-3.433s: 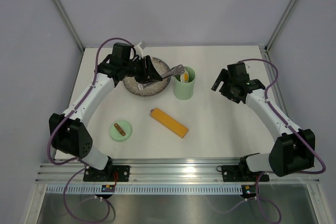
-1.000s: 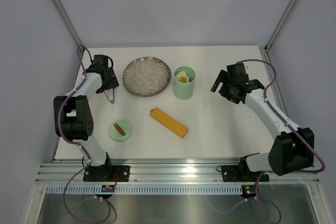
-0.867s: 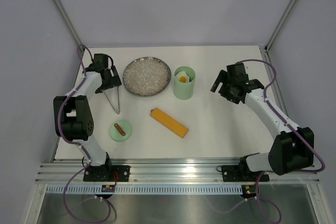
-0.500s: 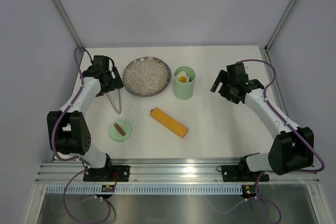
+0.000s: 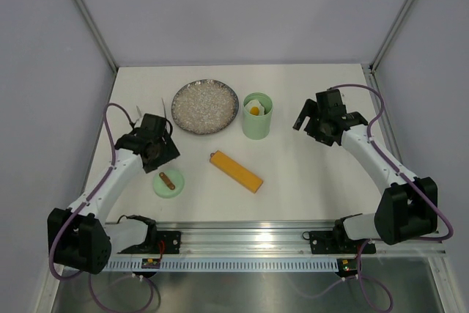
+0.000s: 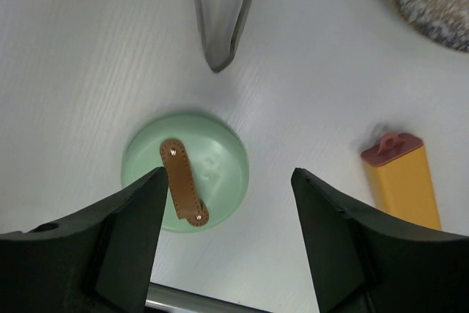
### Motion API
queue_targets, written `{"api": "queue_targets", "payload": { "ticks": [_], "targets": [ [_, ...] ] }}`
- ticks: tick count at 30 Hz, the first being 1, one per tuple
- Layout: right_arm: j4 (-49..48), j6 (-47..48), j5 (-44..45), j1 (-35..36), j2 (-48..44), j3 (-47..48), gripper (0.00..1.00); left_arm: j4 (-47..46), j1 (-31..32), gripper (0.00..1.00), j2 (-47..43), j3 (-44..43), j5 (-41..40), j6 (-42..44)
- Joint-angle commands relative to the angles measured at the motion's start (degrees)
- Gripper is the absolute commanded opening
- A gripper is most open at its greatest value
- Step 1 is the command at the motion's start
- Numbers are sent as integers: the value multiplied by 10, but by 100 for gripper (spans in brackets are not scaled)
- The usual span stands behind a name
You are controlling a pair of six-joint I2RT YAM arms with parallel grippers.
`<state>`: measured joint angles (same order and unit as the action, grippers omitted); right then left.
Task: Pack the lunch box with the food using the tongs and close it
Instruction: Pick up the box lid from the center of the board.
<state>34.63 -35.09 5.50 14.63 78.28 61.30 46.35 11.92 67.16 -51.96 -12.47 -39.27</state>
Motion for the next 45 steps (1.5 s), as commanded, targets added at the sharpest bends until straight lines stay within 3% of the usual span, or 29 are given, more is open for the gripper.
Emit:
{"api": "queue_targets", "payload": {
  "ticks": [1, 9, 16, 23, 27, 31, 35, 45],
  "targets": [
    [-11, 7, -5, -2, -21, -5, 93, 33, 32, 71, -43, 47, -43, -115],
    [-9, 9, -4, -2, -29, -7, 93, 14, 38, 67, -26, 113, -21, -175],
    [-4, 12, 0, -2, -31, -7, 93, -33, 39, 56, 15, 136, -9, -172],
    [-7, 13, 1, -1, -23, -6, 93, -21, 39, 27, -6, 129, -24, -161],
    [-9, 12, 1, -2, -20, -6, 93, 18, 45, 0, -42, 86, -33, -128],
    [-11, 12, -1, -2, -13, -4, 93, 51, 57, 0, -69, -13, -5, -19],
    [-14, 8, -9, -2, -2, 1, 93, 89, 68, 0, -25, -140, 66, 86],
    [-21, 8, -38, -2, 22, 20, 93, 144, 187, 0, 195, -510, 162, 180]
  ]
}}
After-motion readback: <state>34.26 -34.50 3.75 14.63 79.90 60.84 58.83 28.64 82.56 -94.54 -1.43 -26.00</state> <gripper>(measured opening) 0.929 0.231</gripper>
